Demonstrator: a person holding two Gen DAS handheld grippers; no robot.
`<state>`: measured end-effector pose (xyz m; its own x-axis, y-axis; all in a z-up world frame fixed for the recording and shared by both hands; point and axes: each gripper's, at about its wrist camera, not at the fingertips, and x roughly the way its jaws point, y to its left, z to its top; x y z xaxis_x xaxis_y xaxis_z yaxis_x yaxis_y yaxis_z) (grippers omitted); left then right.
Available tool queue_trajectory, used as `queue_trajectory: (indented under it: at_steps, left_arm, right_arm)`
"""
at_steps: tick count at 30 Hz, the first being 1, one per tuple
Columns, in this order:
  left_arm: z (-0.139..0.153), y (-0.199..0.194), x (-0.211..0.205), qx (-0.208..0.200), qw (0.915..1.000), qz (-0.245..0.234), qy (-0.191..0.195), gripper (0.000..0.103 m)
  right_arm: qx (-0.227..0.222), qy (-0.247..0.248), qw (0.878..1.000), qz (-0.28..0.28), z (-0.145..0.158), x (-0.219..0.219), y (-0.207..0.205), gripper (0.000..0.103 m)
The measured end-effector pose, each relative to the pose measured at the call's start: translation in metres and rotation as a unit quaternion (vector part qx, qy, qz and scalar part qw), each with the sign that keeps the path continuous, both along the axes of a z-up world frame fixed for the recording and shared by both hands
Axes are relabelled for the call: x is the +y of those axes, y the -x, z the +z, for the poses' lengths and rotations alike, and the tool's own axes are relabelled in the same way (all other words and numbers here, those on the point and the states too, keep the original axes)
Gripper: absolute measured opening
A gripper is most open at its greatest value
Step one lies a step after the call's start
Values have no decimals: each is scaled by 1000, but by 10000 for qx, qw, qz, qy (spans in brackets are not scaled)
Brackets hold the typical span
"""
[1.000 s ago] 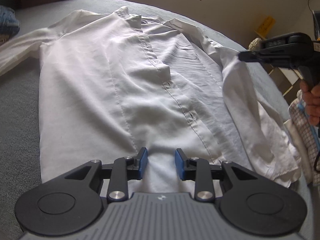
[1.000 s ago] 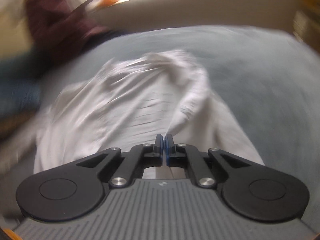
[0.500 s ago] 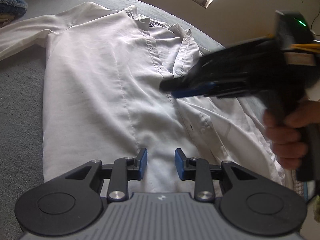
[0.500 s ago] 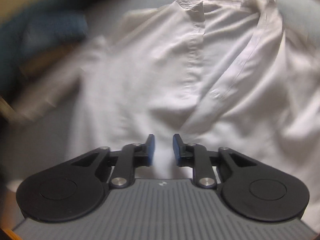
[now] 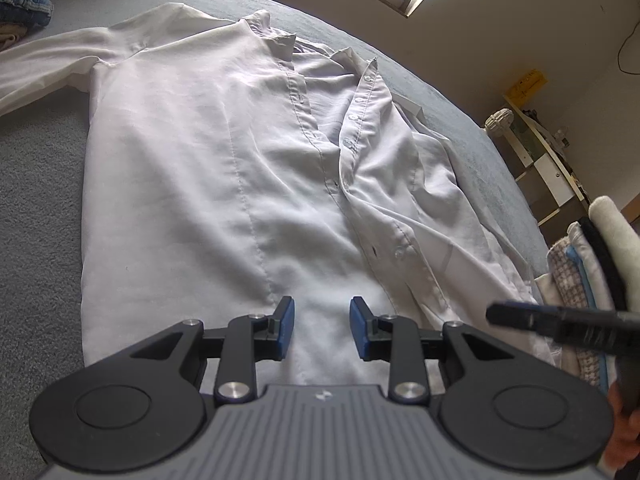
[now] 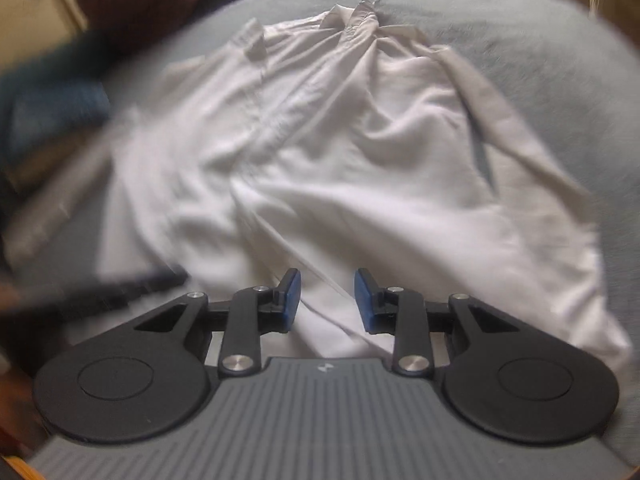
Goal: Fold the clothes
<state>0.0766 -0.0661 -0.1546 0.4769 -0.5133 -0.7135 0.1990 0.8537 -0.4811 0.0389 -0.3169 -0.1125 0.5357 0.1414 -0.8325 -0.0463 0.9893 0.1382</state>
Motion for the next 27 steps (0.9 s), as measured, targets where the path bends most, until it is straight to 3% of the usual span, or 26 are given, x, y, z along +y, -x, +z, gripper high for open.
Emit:
queue_trajectory:
  at_steps: [4,10,13,16,27]
  left_arm:
    - [1,3,-5,-72,9999,-58,-119,31]
    - [-1,4,-9,-115,9997,-126,-202,31]
    - [0,4,-10,-140,9995,-155,-220,31]
    - [0,4,-8,-113,9997,-159,-171,32]
    - [0,4,-6,-98,9997,-209,-115,32]
  right_arm:
    - [-93,773,9963,371,-8,13,12,28]
    - [-56,1781,9790,989,-24,38,7,26]
    - [36,1720,9814,856,-27,36,6,13]
    - [46,1700,9825,765,-26,38,9,6]
    - [-80,1559,9867,461,-11,42,24,4]
